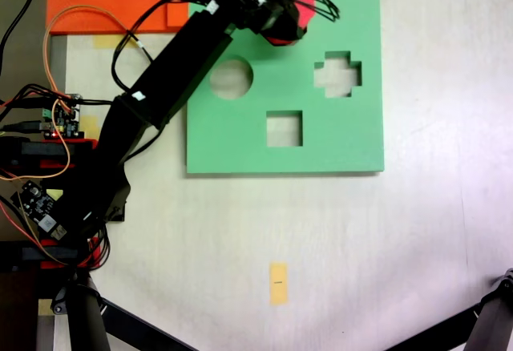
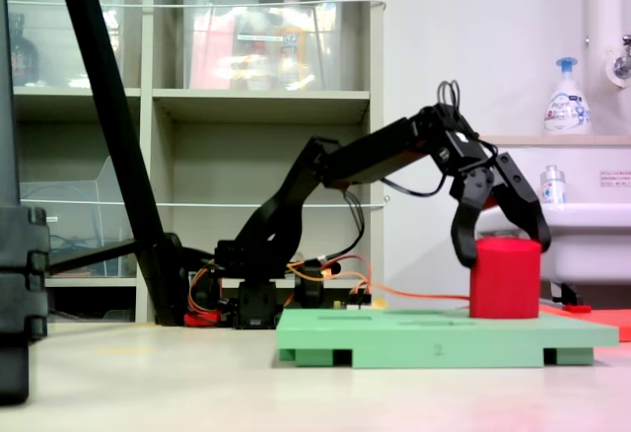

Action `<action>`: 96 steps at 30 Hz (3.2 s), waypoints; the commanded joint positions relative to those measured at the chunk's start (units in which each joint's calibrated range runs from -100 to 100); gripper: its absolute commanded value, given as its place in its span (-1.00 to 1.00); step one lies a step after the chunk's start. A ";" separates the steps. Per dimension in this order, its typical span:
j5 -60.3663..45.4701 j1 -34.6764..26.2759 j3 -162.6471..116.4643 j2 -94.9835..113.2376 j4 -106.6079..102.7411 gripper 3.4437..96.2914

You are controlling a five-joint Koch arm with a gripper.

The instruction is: Put the octagonal pillar block into the corresponding hole

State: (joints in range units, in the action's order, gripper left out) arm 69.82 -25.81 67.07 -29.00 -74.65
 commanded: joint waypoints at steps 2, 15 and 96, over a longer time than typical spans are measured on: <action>-1.95 -0.10 3.61 0.09 5.65 -0.36; -6.20 -0.24 5.11 3.86 5.27 -0.24; -69.30 24.47 -167.07 129.00 84.90 -0.03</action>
State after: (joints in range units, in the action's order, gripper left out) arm 3.59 -1.05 -99.51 99.45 10.03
